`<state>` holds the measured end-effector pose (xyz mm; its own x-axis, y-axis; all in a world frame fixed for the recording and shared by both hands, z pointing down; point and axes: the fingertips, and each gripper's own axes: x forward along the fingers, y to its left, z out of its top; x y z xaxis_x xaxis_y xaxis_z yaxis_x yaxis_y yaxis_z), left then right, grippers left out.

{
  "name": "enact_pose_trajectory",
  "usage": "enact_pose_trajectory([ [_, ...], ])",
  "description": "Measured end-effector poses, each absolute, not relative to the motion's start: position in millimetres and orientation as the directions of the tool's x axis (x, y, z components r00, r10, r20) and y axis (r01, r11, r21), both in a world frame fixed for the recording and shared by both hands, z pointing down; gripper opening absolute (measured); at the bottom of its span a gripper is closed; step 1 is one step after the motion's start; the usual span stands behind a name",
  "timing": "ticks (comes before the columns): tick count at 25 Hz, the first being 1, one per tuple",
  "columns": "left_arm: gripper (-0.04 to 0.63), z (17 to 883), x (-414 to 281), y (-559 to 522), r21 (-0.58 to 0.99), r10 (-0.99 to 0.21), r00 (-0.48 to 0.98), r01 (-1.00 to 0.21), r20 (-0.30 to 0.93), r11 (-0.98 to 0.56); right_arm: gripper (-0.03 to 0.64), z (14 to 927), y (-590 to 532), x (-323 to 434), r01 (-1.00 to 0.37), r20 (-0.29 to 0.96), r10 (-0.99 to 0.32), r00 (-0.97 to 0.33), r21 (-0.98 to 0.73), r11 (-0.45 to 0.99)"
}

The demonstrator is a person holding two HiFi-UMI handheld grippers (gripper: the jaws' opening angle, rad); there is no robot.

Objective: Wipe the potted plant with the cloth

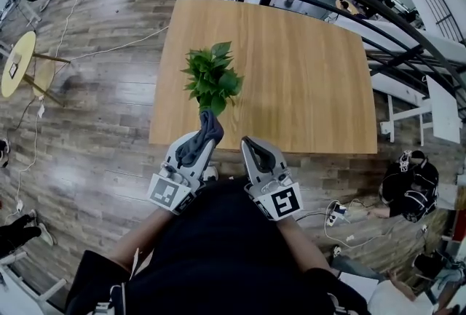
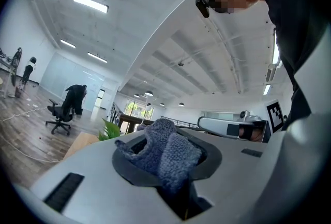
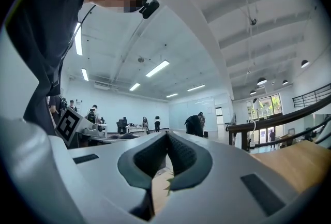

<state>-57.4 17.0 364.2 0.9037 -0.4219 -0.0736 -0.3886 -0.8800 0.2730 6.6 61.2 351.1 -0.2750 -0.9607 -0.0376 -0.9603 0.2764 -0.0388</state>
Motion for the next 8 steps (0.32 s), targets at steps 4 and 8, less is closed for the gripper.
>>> enact_pose_trajectory([
  [4, 0.109, 371.5, -63.1, 16.0, 0.262, -0.422, 0.905, -0.395, -0.057, -0.881, 0.018, 351.4, 60.0, 4.5, -0.963, -0.032, -0.963, -0.267, -0.035, 0.268],
  [8, 0.109, 367.2, -64.9, 11.3, 0.273, -0.437, 0.897, -0.404, -0.069, -0.873, 0.018, 351.4, 57.6, 4.0, -0.964, -0.035, -0.964, -0.262, -0.031, 0.263],
])
